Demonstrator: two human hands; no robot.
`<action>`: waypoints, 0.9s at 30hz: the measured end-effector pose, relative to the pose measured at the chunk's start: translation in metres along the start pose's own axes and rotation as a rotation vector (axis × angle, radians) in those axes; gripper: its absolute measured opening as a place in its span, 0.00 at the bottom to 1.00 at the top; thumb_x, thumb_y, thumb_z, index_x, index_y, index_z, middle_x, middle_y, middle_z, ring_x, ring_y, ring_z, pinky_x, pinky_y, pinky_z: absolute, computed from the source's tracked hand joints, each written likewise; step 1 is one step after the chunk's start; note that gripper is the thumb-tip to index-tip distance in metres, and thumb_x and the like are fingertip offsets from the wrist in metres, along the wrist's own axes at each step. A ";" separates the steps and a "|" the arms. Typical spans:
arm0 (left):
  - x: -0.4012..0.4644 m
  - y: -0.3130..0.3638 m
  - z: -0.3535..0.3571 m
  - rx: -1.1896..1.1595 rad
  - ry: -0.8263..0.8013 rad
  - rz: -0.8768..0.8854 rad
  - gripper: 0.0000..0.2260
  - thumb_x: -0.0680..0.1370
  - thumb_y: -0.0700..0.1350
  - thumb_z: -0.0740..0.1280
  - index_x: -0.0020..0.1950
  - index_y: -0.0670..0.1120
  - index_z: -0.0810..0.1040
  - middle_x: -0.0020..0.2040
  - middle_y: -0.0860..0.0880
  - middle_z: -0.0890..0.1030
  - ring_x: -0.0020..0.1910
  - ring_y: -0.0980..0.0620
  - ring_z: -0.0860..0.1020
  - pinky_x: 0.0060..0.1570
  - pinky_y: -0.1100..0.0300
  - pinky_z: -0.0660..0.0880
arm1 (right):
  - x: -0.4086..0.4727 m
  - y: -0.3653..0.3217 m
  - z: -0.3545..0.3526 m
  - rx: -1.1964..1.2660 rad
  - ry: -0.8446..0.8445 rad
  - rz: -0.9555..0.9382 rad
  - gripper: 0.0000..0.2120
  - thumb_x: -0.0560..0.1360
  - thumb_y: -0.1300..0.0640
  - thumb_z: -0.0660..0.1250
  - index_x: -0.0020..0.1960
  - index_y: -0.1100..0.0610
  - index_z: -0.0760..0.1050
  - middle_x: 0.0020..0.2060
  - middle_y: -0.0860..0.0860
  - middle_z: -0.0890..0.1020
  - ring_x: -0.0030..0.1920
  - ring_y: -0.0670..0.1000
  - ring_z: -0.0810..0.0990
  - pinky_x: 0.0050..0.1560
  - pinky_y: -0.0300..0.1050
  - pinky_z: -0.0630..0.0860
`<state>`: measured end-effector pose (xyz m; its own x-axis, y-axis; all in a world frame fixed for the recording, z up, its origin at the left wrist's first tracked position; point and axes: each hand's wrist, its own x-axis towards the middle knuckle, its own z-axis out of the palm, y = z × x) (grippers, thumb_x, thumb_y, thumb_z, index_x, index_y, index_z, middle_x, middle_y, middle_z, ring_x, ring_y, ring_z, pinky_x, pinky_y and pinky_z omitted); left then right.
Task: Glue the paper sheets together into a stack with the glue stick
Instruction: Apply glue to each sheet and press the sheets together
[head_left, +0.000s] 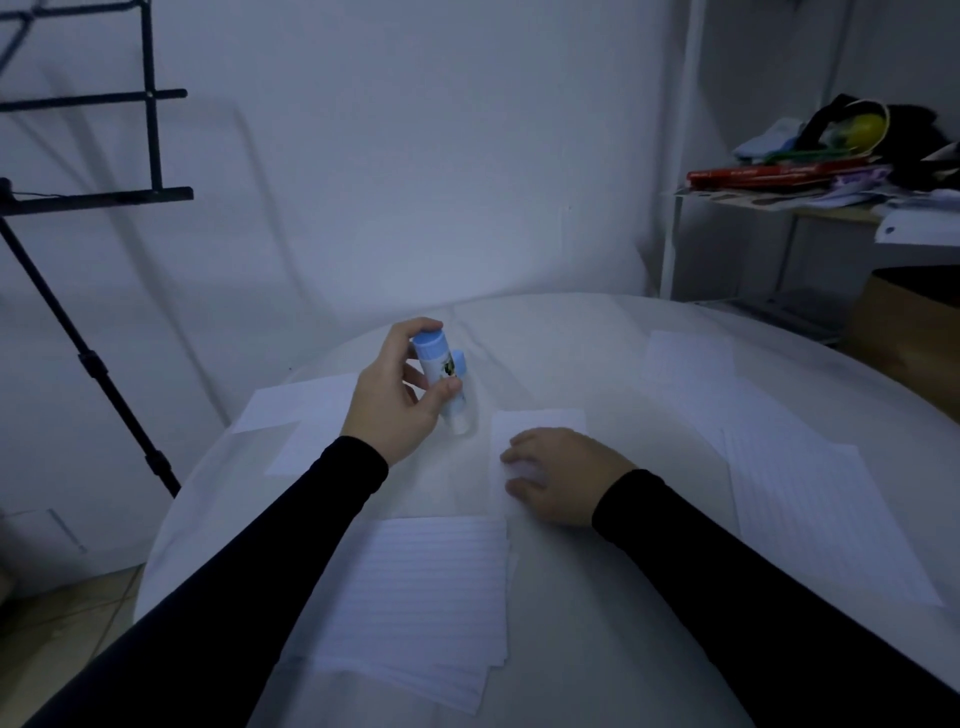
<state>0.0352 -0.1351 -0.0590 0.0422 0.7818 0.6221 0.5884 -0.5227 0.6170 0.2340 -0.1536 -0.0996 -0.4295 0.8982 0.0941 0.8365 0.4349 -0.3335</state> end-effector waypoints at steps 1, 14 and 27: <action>0.000 0.000 0.000 0.001 -0.002 0.000 0.21 0.73 0.43 0.72 0.58 0.60 0.67 0.46 0.51 0.79 0.36 0.56 0.75 0.35 0.68 0.72 | -0.002 0.001 -0.002 0.018 -0.022 -0.040 0.20 0.76 0.48 0.63 0.67 0.48 0.71 0.70 0.45 0.68 0.71 0.46 0.64 0.72 0.42 0.58; 0.023 0.014 0.046 -0.014 -0.088 -0.023 0.21 0.73 0.42 0.72 0.63 0.54 0.70 0.44 0.59 0.76 0.35 0.57 0.75 0.34 0.74 0.68 | -0.006 0.036 -0.011 -0.036 0.123 0.183 0.26 0.70 0.34 0.64 0.64 0.45 0.74 0.67 0.40 0.71 0.68 0.47 0.67 0.68 0.51 0.63; 0.037 0.017 0.084 0.018 -0.174 -0.066 0.21 0.75 0.43 0.70 0.65 0.53 0.69 0.48 0.52 0.76 0.37 0.51 0.75 0.35 0.74 0.68 | -0.009 0.036 -0.008 0.005 0.156 0.191 0.25 0.71 0.35 0.64 0.65 0.45 0.73 0.66 0.40 0.72 0.68 0.47 0.66 0.67 0.50 0.61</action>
<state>0.1143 -0.0864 -0.0654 0.1406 0.8622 0.4867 0.6087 -0.4630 0.6443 0.2707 -0.1453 -0.1052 -0.2060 0.9633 0.1722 0.8955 0.2565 -0.3638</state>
